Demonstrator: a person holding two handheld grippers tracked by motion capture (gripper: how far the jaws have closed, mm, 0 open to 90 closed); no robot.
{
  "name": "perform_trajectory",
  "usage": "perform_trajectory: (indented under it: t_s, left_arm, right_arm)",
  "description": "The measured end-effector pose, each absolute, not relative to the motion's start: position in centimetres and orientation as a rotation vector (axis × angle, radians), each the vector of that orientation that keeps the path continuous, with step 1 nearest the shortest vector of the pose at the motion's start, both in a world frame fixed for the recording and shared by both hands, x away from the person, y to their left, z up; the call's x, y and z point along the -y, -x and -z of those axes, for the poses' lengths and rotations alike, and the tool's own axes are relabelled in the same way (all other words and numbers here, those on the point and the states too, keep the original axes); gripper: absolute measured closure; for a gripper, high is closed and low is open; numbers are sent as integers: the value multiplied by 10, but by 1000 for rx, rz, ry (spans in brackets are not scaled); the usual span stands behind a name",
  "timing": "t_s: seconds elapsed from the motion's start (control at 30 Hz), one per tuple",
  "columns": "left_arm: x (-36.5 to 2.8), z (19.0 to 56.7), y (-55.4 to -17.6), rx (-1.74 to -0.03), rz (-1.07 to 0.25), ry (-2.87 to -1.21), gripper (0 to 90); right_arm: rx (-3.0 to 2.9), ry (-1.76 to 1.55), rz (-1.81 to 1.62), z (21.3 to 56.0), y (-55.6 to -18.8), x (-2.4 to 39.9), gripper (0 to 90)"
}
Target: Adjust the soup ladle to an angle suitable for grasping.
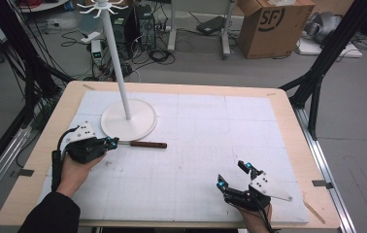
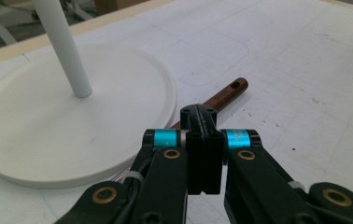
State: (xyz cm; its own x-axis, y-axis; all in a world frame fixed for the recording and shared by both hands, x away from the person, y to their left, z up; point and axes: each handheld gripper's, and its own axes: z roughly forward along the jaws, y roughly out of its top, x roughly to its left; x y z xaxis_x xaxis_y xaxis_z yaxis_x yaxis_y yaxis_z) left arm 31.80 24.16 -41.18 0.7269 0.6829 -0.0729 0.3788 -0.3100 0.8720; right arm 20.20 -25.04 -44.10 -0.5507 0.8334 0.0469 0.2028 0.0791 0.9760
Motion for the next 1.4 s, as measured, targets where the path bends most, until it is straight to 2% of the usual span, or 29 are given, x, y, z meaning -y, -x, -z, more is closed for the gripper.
perform_trajectory:
  t_s: [0.3, 0.5, 1.4]
  left_arm:
    - [-243, 423, -334, -972, -377, -1963, 900]
    - [-243, 430, -340, -1014, -368, -1962, 900]
    - [-203, 447, -370, -962, -323, -1975, 900]
  right_arm:
    - [-1819, -1026, -1497, 441, -202, 249, 155]
    - [-1816, -1025, -1496, 441, -202, 250, 156]
    - [-1817, -1034, -1489, 442, -203, 249, 159]
